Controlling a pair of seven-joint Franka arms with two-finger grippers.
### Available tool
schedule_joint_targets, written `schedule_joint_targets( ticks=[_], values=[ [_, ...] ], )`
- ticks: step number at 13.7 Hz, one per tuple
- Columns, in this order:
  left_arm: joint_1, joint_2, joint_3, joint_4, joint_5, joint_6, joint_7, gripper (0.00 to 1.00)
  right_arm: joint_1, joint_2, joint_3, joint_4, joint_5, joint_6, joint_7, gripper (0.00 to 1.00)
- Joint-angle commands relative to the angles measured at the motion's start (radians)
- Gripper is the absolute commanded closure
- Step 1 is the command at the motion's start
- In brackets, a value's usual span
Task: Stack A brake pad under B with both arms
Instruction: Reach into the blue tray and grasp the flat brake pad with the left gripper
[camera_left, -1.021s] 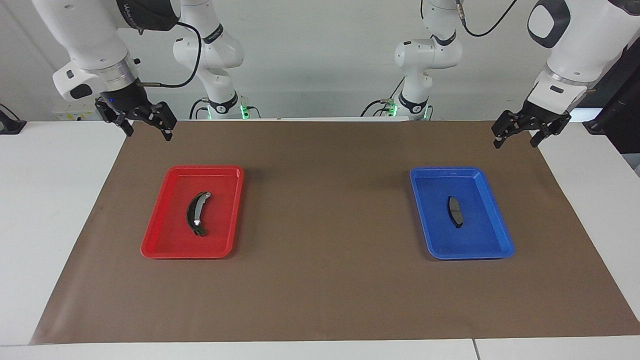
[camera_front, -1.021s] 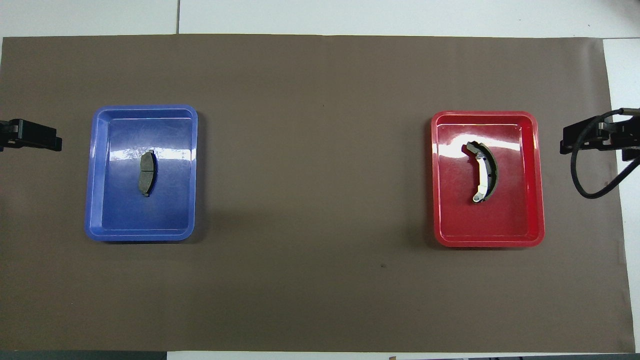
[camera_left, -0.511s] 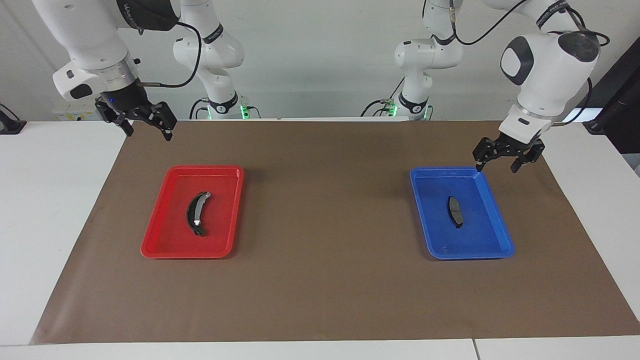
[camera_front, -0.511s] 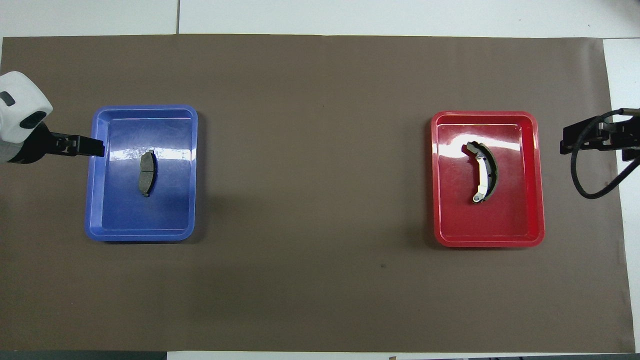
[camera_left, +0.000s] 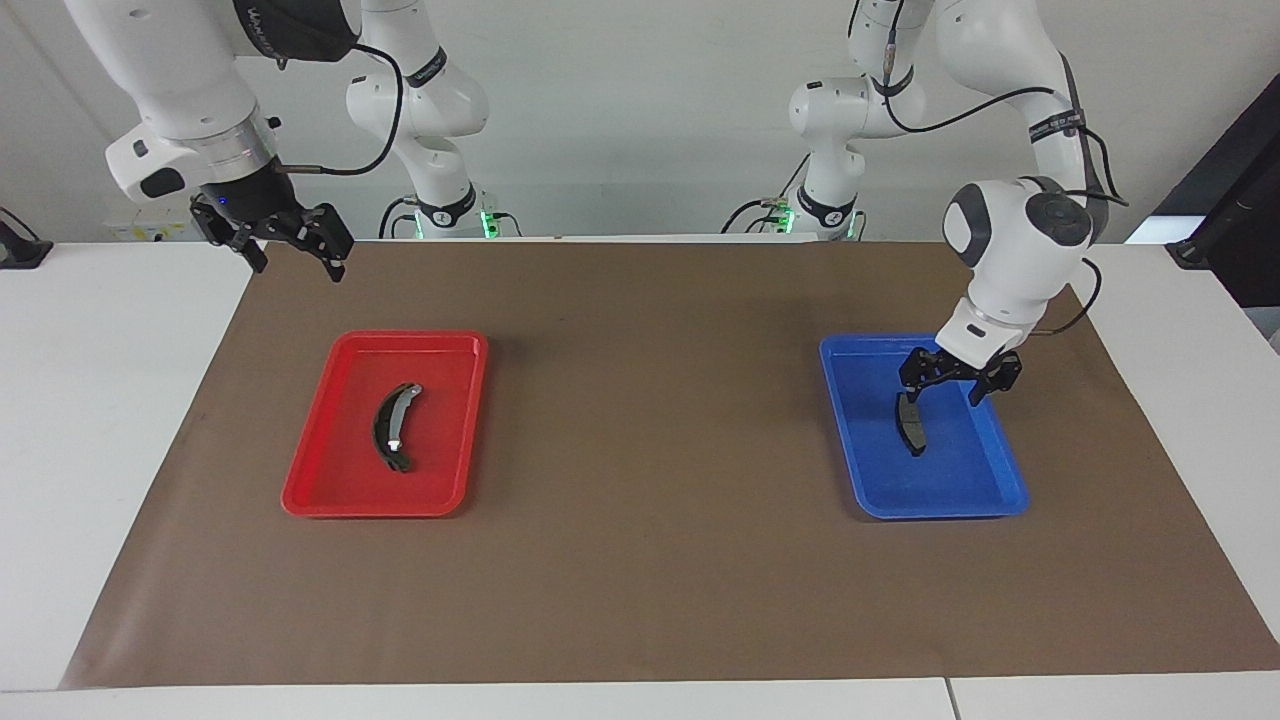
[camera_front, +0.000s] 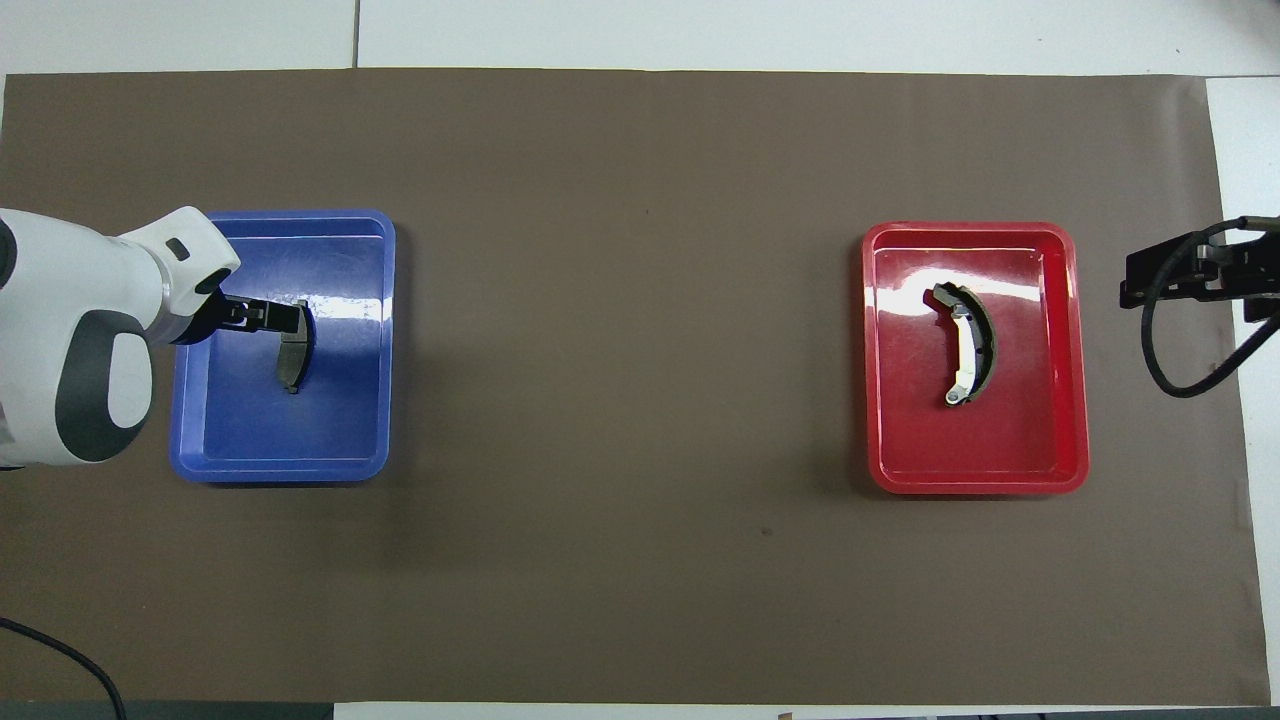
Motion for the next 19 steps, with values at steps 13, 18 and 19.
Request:
schedule_joint_targets(
  ticks=[13, 18, 19],
  values=[
    [-0.009, 0.093, 0.006, -0.077, -0.005, 0.084, -0.031, 0.63, -0.012, -0.02, 0.006, -0.023, 0.014, 0.001, -0.025, 0.0],
    [-0.04, 0.043, 0.009, -0.043, -0.005, -0.008, -0.037, 0.83, -0.012, -0.02, 0.006, -0.023, 0.014, 0.001, -0.024, 0.0],
    [-0.057, 0.037, 0.009, -0.02, -0.006, -0.043, -0.052, 0.84, -0.012, -0.02, 0.006, -0.023, 0.014, 0.001, -0.024, 0.0]
  ],
)
